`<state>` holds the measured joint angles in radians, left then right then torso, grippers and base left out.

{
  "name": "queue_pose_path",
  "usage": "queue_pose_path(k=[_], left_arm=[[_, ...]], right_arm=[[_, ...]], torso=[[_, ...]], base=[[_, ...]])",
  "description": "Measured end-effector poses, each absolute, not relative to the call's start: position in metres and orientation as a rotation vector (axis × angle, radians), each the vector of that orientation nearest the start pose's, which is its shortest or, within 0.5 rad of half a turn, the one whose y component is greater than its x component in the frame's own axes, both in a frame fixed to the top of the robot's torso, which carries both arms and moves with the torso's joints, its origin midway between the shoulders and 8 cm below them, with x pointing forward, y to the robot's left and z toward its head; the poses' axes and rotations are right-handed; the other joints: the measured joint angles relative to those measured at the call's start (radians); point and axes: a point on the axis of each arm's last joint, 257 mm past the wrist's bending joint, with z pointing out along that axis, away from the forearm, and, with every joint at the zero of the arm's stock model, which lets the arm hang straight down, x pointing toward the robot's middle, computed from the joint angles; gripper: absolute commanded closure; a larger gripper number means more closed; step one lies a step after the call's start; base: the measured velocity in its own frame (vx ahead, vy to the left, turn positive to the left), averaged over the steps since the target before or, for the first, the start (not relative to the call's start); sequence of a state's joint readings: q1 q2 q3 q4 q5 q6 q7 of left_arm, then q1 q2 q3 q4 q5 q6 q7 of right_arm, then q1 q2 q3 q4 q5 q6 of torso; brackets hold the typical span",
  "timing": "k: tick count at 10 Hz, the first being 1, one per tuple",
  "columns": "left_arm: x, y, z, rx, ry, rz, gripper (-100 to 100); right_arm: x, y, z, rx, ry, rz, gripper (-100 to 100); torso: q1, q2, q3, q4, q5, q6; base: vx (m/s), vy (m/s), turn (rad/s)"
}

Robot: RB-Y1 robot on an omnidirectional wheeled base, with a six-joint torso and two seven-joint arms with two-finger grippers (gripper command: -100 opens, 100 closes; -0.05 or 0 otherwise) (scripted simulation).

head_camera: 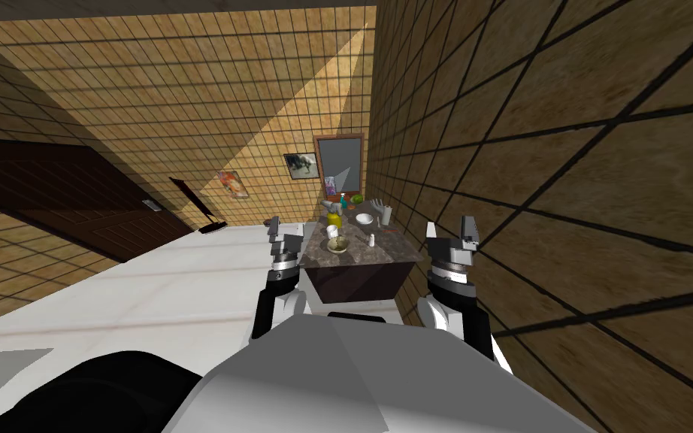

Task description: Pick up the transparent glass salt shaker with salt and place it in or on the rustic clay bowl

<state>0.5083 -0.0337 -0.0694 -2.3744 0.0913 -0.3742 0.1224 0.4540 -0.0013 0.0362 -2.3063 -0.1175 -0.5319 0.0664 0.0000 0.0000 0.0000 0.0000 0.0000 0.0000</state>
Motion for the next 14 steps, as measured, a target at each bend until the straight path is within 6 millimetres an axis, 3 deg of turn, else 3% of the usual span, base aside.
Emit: queue_pose_path(k=[6,14], left_arm=[[0.347,0.270,0.040,-0.822,0.518,-1.536,0],[0.347,0.270,0.040,-0.822,0.518,-1.536,0]], right_arm=[[0.360,-0.283,0.014,0.735,0.592,1.500,-100],[0.401,-0.312,-0.083,1.127,0.572,1.679,-100]], torso=[[0.000,0.000,0.000,0.000,0.000,0.000],[0.000,0.000,0.000,0.000,0.000,0.000]], base=[[-0.009,0.003,0.090],[-0.004,0.003,0.083]])
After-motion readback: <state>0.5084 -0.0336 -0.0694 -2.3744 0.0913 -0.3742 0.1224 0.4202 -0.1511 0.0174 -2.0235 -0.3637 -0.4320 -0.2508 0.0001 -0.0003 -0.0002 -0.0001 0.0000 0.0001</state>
